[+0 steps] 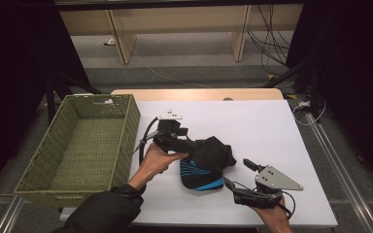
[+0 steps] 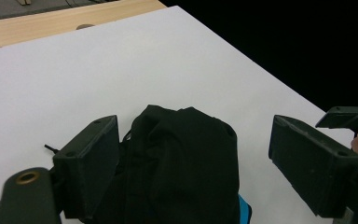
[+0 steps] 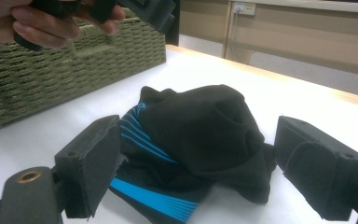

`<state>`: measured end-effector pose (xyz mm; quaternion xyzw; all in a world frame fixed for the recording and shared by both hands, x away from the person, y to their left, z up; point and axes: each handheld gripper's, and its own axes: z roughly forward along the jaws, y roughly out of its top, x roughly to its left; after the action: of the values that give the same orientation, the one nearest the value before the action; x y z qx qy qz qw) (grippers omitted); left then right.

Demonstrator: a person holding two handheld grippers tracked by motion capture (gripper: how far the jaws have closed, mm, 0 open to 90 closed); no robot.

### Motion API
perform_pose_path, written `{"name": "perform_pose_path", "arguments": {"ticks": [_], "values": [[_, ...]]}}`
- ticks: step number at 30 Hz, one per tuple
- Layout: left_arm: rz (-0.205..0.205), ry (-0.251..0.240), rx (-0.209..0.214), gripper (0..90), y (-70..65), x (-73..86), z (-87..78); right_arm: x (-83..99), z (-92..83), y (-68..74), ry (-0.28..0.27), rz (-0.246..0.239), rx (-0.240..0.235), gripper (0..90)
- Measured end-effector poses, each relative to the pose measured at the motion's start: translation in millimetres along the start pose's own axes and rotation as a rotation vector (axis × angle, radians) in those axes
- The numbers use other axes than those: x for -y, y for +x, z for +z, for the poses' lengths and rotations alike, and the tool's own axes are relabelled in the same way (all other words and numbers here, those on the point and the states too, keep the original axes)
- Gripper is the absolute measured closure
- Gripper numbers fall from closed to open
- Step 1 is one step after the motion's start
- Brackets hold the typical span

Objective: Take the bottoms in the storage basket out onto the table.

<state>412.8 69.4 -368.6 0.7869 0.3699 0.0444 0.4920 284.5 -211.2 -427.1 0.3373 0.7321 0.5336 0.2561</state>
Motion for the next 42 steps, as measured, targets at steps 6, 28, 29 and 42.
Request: {"name": "perform_pose_path", "arguments": {"ticks": [6, 28, 29, 42], "values": [[0.001, -0.022, 0.009, 16.2, 1.6, 3.2, -8.0, 0.0, -0.1, -0.1, 0.001, 0.000, 0.001, 16.7], [-0.012, -0.103, 0.022, 16.2, 12.7, 20.8, -32.7, 0.1, 0.0, 0.3, 0.002, 0.002, 0.000, 16.7], [-0.012, -0.112, 0.022, 16.0, 13.2, 22.4, -34.6, 0.1, 0.0, 0.4, 0.002, 0.003, 0.000, 16.7], [0.002, -0.161, 0.040, 15.9, 14.7, 43.0, -48.0, 0.3, 0.1, 0.3, 0.001, 0.003, 0.000, 16.6]]}}
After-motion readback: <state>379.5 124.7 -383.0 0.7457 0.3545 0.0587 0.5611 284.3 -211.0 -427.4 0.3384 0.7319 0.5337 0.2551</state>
